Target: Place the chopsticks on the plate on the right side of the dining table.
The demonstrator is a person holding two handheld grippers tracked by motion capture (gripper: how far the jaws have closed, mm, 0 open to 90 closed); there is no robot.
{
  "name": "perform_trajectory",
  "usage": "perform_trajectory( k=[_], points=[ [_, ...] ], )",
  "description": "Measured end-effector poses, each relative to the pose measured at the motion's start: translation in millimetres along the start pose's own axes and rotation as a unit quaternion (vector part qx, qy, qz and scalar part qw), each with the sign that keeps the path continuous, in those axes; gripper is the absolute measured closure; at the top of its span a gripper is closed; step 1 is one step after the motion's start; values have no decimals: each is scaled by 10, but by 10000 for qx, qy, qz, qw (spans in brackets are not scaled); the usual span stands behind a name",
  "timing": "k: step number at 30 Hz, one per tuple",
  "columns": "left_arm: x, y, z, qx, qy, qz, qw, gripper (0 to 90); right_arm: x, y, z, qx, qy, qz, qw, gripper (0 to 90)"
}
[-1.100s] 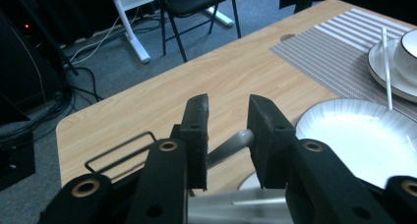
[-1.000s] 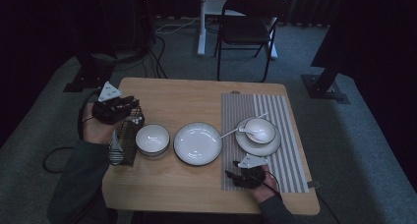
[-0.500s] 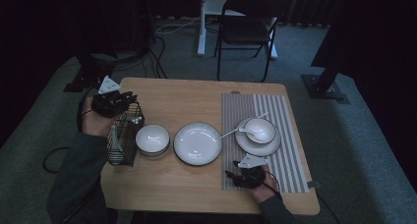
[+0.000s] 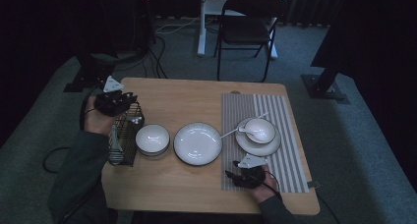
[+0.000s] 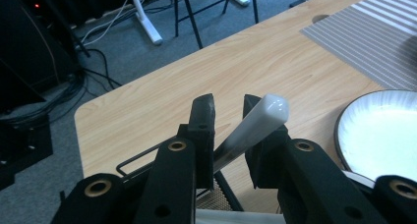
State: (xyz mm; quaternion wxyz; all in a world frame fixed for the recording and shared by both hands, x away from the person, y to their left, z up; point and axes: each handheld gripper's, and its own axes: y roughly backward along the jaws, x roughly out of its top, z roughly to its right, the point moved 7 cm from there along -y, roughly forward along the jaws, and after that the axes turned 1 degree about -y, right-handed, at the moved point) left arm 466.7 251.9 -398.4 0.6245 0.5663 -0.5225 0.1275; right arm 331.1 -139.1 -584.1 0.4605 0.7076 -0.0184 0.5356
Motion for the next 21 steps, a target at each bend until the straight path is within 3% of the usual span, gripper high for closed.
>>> perform_trajectory(
  k=[8,21],
  points=[
    [59,87,-43,373,-160,152,9991,833,1,-1,-2,3,0,0,10000,482],
    [96,146,-26,396,-163,279,9987,839,2,2,1,-2,-4,8,10000,480]
  ],
)
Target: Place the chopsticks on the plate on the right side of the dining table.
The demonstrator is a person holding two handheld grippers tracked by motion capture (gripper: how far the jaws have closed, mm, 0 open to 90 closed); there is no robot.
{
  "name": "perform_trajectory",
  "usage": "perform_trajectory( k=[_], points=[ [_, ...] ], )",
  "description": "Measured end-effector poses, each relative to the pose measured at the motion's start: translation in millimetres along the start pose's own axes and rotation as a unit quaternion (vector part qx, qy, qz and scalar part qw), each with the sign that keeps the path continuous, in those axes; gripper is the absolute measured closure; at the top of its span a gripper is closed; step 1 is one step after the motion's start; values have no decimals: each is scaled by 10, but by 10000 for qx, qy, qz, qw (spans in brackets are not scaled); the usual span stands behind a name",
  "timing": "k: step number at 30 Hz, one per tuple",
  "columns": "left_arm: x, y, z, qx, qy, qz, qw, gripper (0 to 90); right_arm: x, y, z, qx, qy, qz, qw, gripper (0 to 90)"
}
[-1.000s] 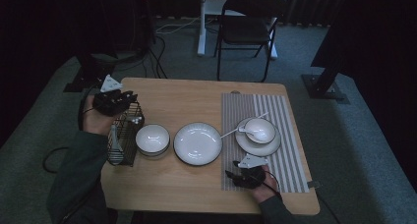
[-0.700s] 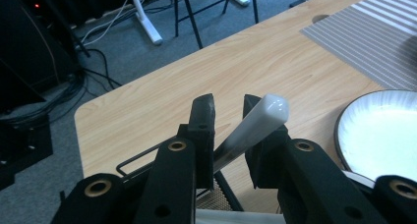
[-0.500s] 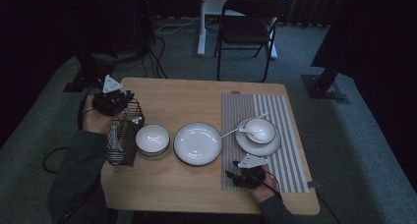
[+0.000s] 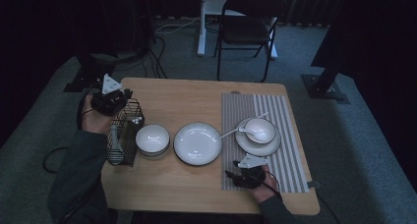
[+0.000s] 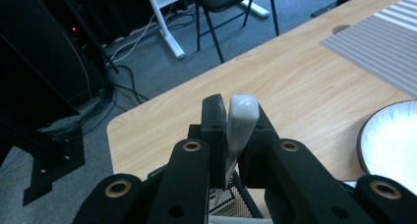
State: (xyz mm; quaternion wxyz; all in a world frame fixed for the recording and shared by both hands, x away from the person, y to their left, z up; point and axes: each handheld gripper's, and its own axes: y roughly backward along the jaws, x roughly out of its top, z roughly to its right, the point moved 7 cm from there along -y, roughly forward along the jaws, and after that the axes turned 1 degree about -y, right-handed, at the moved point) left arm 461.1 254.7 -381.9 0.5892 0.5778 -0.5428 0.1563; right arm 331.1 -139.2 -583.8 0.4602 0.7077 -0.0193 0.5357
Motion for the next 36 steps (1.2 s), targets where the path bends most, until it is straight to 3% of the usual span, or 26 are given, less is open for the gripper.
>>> perform_trajectory(
  k=[10,36],
  points=[
    [41,123,-43,-115,186,241,9995,839,-2,-3,-4,2,1,-13,10000,481],
    [177,452,-145,-122,290,676,9972,839,-5,-16,-6,9,30,-32,10000,480]
  ],
)
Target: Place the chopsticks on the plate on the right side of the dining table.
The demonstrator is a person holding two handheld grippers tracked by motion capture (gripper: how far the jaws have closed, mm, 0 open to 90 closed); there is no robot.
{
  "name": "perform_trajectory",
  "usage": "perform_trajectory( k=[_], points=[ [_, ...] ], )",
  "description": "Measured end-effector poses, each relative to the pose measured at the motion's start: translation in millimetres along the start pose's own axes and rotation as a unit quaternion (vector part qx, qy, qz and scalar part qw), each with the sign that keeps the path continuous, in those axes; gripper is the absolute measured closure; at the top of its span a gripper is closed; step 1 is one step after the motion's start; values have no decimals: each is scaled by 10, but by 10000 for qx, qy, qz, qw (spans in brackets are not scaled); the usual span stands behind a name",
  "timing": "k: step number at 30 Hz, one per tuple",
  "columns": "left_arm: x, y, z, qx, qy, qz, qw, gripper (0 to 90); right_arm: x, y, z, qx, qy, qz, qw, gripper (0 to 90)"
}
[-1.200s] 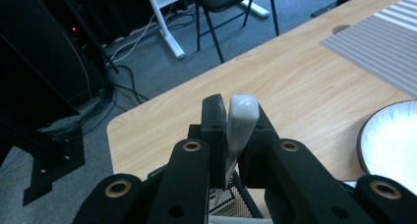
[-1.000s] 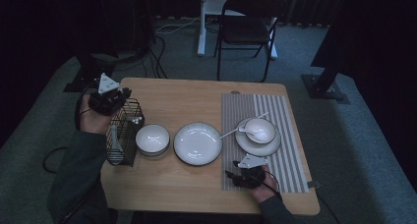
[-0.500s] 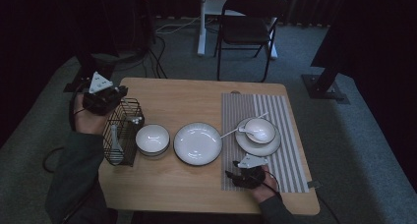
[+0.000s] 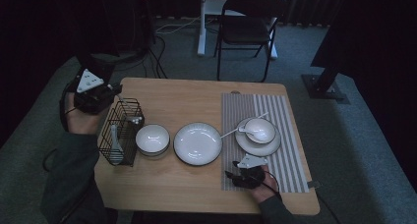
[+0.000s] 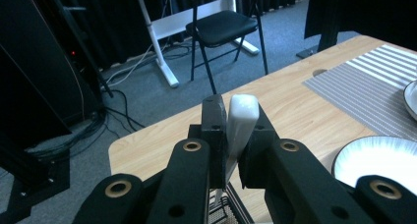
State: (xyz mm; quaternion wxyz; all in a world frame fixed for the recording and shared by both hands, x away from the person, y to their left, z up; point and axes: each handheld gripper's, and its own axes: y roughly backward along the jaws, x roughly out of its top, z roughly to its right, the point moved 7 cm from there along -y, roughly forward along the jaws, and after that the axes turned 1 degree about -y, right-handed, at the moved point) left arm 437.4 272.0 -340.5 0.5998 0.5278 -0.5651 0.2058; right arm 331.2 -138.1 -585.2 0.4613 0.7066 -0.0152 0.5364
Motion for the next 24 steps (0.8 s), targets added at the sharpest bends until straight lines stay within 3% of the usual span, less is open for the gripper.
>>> perform_trajectory(
  k=[11,24],
  points=[
    [118,110,31,24,-72,165,9998,839,0,1,0,2,-1,2,10000,481],
    [295,246,79,72,-95,529,9985,839,1,4,0,0,-6,9,10000,480]
  ],
)
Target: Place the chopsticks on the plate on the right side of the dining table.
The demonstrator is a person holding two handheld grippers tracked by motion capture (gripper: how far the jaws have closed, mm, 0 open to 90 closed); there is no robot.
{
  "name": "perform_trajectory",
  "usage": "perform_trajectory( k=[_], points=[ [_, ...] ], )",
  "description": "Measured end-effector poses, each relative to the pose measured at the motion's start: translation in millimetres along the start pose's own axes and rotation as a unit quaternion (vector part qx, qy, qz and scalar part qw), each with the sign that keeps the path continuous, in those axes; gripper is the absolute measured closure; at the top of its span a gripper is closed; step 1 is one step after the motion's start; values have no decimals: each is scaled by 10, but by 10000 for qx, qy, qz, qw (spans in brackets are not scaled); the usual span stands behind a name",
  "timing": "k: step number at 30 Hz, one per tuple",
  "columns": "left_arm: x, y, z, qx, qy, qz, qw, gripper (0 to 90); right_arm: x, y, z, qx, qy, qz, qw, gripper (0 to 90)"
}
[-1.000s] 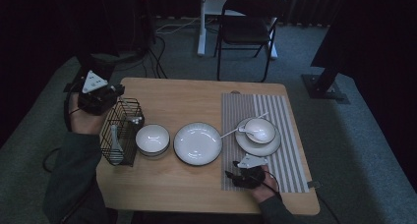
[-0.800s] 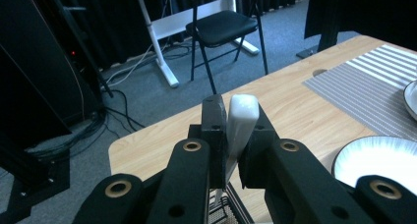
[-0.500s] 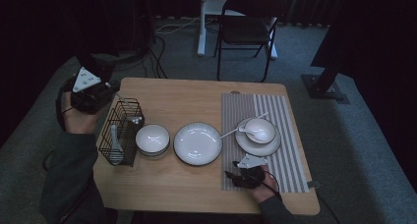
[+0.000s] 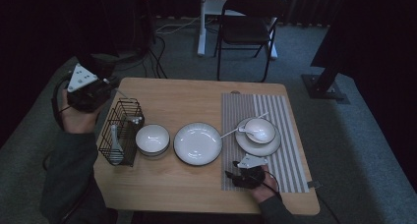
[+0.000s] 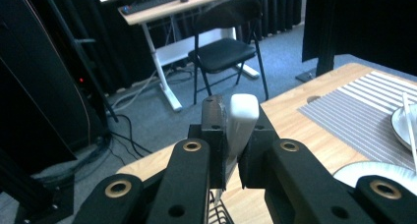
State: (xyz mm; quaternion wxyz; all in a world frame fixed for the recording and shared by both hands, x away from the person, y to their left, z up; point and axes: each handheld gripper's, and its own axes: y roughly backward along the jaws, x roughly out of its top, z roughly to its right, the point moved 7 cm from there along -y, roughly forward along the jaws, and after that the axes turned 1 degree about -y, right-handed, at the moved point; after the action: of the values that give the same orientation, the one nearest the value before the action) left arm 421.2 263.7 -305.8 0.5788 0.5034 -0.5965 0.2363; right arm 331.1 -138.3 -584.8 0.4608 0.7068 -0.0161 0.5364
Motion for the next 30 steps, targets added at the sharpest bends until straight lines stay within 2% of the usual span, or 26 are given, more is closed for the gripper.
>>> perform_trajectory(
  k=[5,10,14,20,25,30],
  points=[
    [73,35,33,-15,-31,107,9999,839,0,1,-1,0,4,-4,10000,481],
    [110,-10,126,-178,-70,140,9997,839,0,-2,0,-2,2,0,10000,481],
    [133,-85,248,-375,-47,155,9992,839,1,2,1,-10,-2,2,10000,481],
    [158,-209,465,-640,-143,122,9978,839,2,8,4,-16,-20,6,10000,482],
    [142,-331,695,-917,-288,4,9954,839,5,12,12,-49,-36,27,10000,493],
    [141,-422,886,-1182,-295,-21,9926,839,9,18,19,-83,-57,42,9999,509]
  ],
)
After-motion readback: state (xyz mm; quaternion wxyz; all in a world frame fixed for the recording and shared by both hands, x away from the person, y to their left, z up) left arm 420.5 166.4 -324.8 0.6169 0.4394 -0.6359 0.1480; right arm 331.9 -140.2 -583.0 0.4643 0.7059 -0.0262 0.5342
